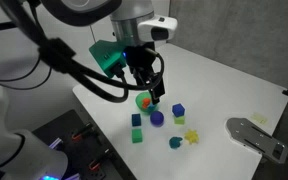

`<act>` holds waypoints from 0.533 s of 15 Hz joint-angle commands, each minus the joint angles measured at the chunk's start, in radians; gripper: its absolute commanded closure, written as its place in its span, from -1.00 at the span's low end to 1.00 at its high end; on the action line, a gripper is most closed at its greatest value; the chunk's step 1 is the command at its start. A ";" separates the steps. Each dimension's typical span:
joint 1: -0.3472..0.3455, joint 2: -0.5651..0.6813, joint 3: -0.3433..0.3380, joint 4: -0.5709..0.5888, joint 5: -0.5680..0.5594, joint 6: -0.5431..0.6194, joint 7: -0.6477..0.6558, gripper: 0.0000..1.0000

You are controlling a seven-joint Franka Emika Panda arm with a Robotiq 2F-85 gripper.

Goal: Remove the orange toy teddy from the bowl

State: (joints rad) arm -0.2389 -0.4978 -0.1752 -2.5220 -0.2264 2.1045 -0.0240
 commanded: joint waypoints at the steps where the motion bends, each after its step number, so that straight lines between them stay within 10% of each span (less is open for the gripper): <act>1: 0.000 0.000 0.000 0.002 0.000 -0.002 0.000 -1.00; 8: 0.045 0.015 0.033 0.014 0.029 0.002 0.013 -1.00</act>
State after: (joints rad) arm -0.2209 -0.4964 -0.1658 -2.5220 -0.2208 2.1045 -0.0230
